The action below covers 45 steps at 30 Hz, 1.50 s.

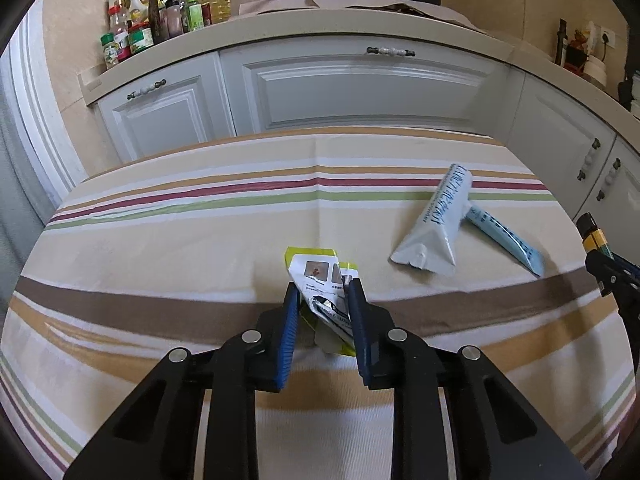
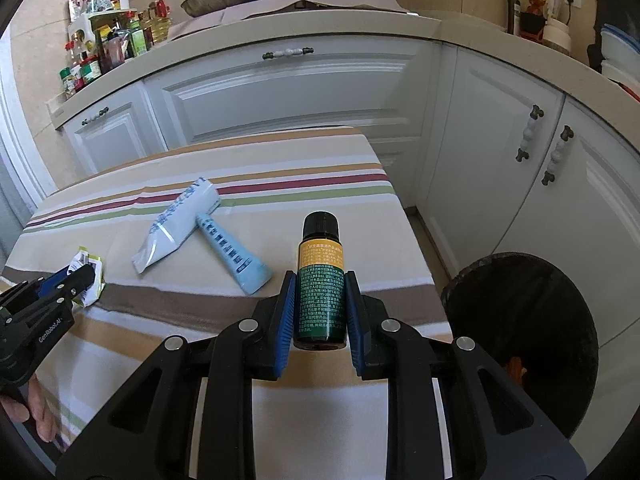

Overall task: Collect trash
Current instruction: 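Grasp the yellow snack wrapper with the left tool while the right tool holds the bottle, then carry the bottle and wrapper over the black bin and open both tools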

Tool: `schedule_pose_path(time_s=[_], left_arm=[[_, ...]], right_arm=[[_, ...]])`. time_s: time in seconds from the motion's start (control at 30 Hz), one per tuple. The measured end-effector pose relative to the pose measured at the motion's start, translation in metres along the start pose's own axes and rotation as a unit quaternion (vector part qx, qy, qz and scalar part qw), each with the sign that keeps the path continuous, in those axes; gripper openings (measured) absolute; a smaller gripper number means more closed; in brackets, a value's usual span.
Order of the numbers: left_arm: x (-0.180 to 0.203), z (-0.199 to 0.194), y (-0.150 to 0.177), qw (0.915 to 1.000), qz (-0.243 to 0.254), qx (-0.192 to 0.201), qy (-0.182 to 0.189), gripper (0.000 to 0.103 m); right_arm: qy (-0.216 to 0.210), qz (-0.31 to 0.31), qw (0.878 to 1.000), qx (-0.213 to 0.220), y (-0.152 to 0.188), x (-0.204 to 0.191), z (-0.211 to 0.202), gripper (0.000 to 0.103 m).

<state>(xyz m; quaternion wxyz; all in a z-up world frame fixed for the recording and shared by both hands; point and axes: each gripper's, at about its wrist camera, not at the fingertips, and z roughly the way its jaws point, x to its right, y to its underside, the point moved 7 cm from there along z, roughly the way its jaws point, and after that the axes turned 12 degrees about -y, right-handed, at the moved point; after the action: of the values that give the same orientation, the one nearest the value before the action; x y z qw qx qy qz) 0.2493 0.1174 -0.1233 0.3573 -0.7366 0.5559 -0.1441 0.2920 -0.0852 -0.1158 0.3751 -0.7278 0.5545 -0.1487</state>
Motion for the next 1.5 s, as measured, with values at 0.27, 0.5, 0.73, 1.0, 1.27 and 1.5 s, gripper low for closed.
schedule_pose_path(time_s=[0.27,0.5,0.73,1.0,1.27,1.5], left_arm=[[-0.001,-0.035,0.012,0.9998,0.004,0.022,0.004,0.026],[0.001,-0.066,0.024,0.9992,0.006,0.038,0.008,0.026],[0.012,-0.093,0.036,0.9983,0.013,0.052,0.022,0.026],[0.039,-0.114,0.045,0.9959,0.038,0.066,0.049,0.026],[0.076,-0.131,0.044,0.9915,0.061,0.083,0.080,0.026],[0.110,-0.144,0.038,0.9867,0.079,0.095,0.106,0.026]], right_arm=[[-0.007,-0.009,1.000,0.011,0.018,-0.012,-0.029,0.023],[-0.008,-0.011,1.000,0.019,0.034,-0.016,-0.055,0.023],[-0.004,-0.008,1.000,0.029,0.050,-0.012,-0.081,0.023],[0.011,0.005,0.999,0.042,0.062,0.004,-0.106,0.023],[0.041,0.027,0.997,0.061,0.067,0.036,-0.131,0.023],[0.075,0.047,0.993,0.080,0.064,0.074,-0.152,0.023]])
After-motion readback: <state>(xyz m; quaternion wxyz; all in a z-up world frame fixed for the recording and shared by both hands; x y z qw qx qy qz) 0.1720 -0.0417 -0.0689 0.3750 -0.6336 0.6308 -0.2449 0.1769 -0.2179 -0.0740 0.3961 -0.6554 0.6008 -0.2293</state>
